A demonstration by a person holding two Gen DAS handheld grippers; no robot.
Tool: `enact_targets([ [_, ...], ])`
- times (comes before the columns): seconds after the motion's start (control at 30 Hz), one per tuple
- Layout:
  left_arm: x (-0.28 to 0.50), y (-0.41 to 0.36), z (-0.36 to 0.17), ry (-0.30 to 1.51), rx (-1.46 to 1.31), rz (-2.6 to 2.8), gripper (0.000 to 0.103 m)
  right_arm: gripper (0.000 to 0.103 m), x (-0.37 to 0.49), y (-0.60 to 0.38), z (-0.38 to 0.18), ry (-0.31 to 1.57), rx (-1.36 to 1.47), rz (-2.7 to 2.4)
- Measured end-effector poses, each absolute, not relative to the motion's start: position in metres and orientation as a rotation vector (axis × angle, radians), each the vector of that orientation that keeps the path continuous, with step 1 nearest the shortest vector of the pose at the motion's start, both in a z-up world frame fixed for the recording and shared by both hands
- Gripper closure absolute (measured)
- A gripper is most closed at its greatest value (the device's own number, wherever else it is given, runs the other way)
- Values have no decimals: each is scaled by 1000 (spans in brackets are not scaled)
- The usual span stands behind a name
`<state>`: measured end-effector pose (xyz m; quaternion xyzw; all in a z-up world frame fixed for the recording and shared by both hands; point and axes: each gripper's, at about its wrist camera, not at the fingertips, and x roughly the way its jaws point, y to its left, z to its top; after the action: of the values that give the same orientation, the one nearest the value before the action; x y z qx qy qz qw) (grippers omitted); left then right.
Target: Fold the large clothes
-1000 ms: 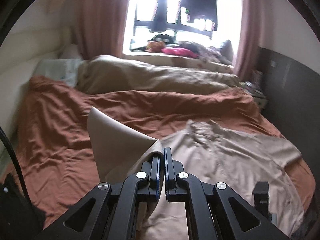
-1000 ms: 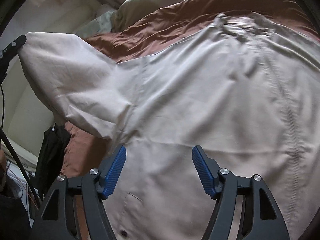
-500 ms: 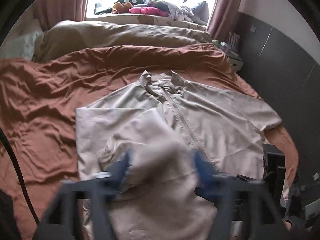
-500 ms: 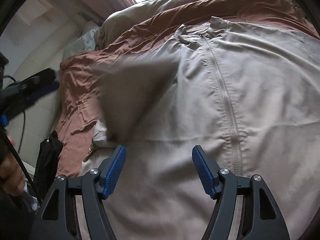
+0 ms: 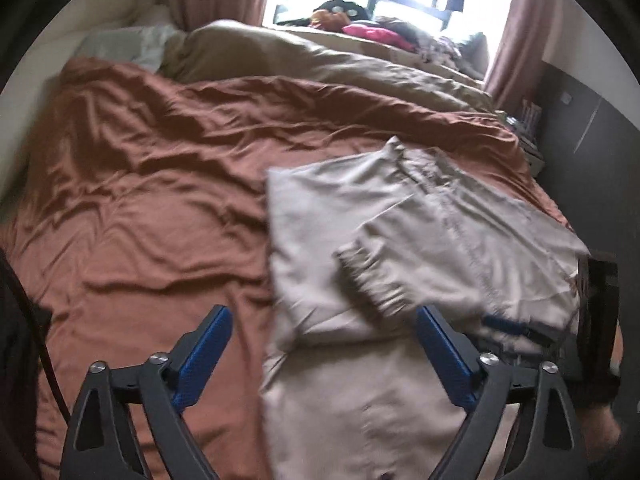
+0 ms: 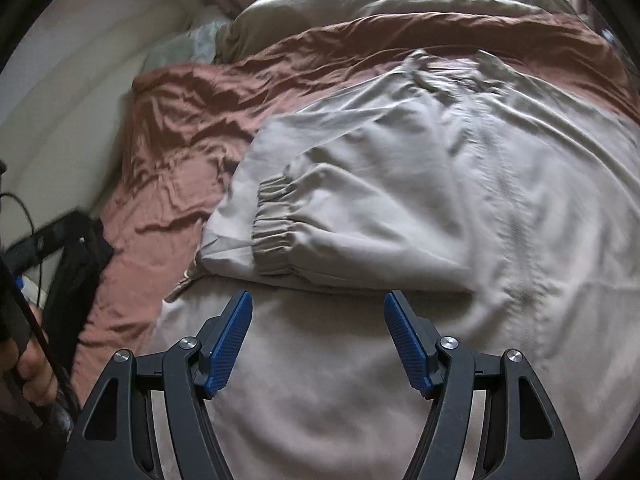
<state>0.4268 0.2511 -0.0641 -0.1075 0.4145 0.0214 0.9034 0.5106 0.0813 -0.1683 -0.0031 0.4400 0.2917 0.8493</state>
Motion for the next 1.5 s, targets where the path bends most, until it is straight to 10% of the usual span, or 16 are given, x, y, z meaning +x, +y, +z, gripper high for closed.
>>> enact_targets([
  [0.2, 404, 291, -102, 919, -240, 88, 36, 36, 527, 133, -171, 929, -87, 601],
  [0.5, 393, 320, -133, 940, -275, 86, 41, 36, 544, 178, -202, 925, -216, 515],
  [0.7, 396, 321, -138, 950, -294, 85, 41, 74, 553, 179, -206, 928, -253, 503],
  [1.5, 454, 246, -144, 1031, -200, 62, 41, 95, 556, -38, -136, 829, 71, 287],
])
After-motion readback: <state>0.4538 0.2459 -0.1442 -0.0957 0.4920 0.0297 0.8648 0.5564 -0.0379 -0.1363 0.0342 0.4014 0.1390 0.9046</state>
